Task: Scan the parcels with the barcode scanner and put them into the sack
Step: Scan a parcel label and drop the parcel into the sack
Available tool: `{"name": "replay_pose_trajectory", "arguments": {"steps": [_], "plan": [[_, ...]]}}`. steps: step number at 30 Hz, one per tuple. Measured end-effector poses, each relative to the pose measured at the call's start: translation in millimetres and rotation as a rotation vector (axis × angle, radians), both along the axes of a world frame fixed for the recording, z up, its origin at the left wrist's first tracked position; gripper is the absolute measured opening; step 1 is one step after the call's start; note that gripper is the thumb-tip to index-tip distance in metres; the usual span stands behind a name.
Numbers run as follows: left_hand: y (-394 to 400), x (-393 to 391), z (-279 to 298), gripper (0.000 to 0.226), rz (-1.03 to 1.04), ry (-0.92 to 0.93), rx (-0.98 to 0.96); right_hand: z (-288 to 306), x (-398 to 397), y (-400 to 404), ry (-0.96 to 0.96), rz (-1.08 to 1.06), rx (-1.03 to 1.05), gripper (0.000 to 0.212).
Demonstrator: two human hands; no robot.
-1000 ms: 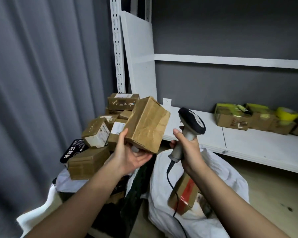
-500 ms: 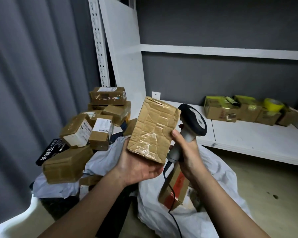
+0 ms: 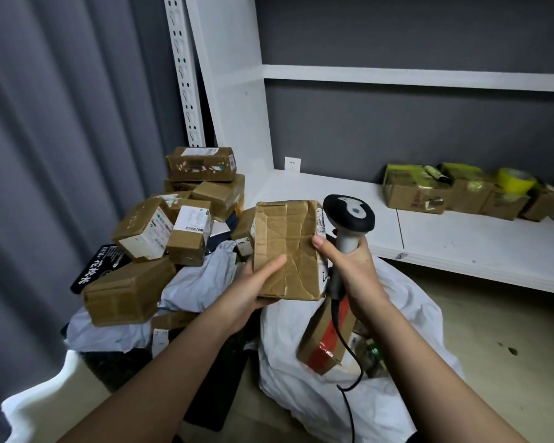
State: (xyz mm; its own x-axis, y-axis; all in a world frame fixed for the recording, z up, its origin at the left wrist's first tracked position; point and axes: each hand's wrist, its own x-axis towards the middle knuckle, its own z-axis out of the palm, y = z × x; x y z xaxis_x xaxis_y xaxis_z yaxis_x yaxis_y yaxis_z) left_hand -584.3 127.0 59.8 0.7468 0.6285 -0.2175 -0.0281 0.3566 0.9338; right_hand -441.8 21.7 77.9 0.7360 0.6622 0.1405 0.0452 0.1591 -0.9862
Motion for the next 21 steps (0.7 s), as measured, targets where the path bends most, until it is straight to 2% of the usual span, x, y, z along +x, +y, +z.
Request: {"name": "replay_pose_trajectory", "arguments": {"steps": [2, 5, 7, 9, 10, 13, 14, 17, 19, 21], "plan": [[-1, 0, -3, 0.063, 0.014, -0.051, -0.076, -2, 0, 0, 0.016, -0.003, -0.009, 0.063], [1, -1, -3, 0.05, 0.014, -0.102, -0.19, -2, 2, -3, 0.043, 0.018, -0.006, 0.061], [0, 1, -2, 0.043, 0.063, -0.066, -0.14, -3, 2, -4, 0.031, 0.011, -0.006, 0.052], [-6, 5, -4, 0.04, 0.139, 0.044, 0.021, -3, -1, -4, 0.016, -0.028, 0.011, 0.047], [-10, 6, -5, 0.051, 0.161, 0.085, 0.085, -4, -2, -3, 0.009, -0.047, 0.021, 0.046], [-15, 7, -11, 0.119, 0.115, 0.113, 0.184, -6, -3, 1, -0.007, -0.078, 0.024, 0.047], [-17, 7, -11, 0.132, 0.083, 0.117, 0.239, -7, -3, 1, -0.012, -0.086, 0.02, 0.047], [-17, 8, -11, 0.138, -0.003, 0.207, 0.364, -7, -4, 0, -0.041, -0.077, 0.022, 0.049], [-14, 10, -17, 0.135, -0.046, 0.269, 0.368, -7, -8, 0, -0.064, -0.068, 0.003, 0.049], [-10, 10, -21, 0.131, -0.065, 0.248, 0.31, -6, -13, 0, -0.079, -0.076, 0.0, 0.049]]}}
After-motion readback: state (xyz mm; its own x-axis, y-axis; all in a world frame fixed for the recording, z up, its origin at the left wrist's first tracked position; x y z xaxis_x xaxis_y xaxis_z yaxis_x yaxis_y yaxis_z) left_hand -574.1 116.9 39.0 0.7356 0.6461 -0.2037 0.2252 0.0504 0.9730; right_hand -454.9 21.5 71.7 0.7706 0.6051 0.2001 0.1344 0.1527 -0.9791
